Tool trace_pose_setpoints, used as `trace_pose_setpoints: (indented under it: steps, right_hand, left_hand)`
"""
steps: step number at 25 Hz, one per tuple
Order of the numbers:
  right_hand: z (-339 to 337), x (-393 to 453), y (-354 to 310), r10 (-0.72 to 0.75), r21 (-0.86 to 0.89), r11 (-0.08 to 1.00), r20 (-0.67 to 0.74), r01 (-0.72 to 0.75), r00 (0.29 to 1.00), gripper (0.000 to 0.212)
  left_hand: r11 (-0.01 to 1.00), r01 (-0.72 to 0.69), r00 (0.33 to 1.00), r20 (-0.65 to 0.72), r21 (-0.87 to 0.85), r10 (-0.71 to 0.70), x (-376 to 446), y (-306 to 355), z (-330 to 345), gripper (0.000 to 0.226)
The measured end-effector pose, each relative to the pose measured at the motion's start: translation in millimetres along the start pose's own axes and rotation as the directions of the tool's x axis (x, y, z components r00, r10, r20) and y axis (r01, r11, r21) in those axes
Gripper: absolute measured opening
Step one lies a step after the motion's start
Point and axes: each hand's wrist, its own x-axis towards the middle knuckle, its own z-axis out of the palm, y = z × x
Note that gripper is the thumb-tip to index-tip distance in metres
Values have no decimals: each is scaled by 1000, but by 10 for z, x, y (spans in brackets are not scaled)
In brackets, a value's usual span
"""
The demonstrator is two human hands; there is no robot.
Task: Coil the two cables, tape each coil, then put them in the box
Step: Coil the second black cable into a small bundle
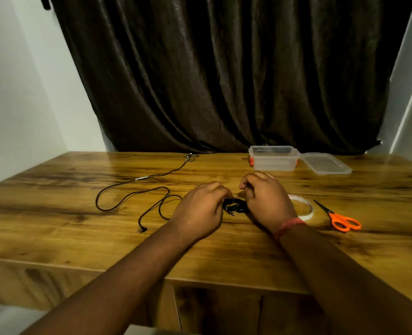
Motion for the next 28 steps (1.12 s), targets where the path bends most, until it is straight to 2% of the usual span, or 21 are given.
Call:
trace_pose_setpoints:
  steps: [4, 6, 9, 11, 13, 16, 19, 21, 23, 26, 28]
  right_hand:
    - [41, -55, -151, -242, -48, 968, 62, 245, 968, 16]
    - [53, -96, -236, -361, -89, 925, 94, 369, 928, 13]
    - [127, -172, -400, -526, -168, 822, 141, 544, 839, 8]
    - [202, -229, -523, -602, -193, 752, 187, 630, 776, 7]
    - [242, -266, -583, -642, -182, 715, 212, 675, 737, 5]
    - [247, -271, -589, -648, -182, 709, 212, 681, 732, 4]
    - [250, -276, -590, -664, -194, 697, 187, 690, 724, 2]
    - [260, -277, -597, -685, -200, 681, 167, 704, 709, 4]
    - [264, -280, -611, -686, -205, 679, 164, 705, 709, 12]
    - [227, -273, -661, -661, -205, 714, 119, 670, 741, 37]
    - [206, -274, -689, -653, -240, 721, 82, 651, 753, 46]
  left_hand:
    - [998, 16, 998, 54, 55, -19, -415, -17, -206, 22]
    - [992, 88, 996, 9, 91, -89, -660, -146, -350, 22]
    - [908, 365, 931, -85, 207, -355, -889, -449, -606, 33]
    - [792, 501, 846, -4, 349, -533, -944, -581, -746, 45]
    - [744, 511, 795, 93, 432, -600, -922, -615, -792, 44]
    - [764, 499, 798, 128, 410, -589, -862, -663, -756, 29]
    - [778, 468, 785, 208, 419, -584, -854, -774, -736, 29]
    - [791, 485, 765, 256, 373, -591, -860, -776, -737, 27]
    - [822, 504, 785, 258, 265, -564, -867, -685, -727, 18]
    - [875, 480, 869, 167, -63, -465, -824, -485, -646, 16]
    - [834, 457, 889, 156, -310, -430, -759, -366, -548, 23]
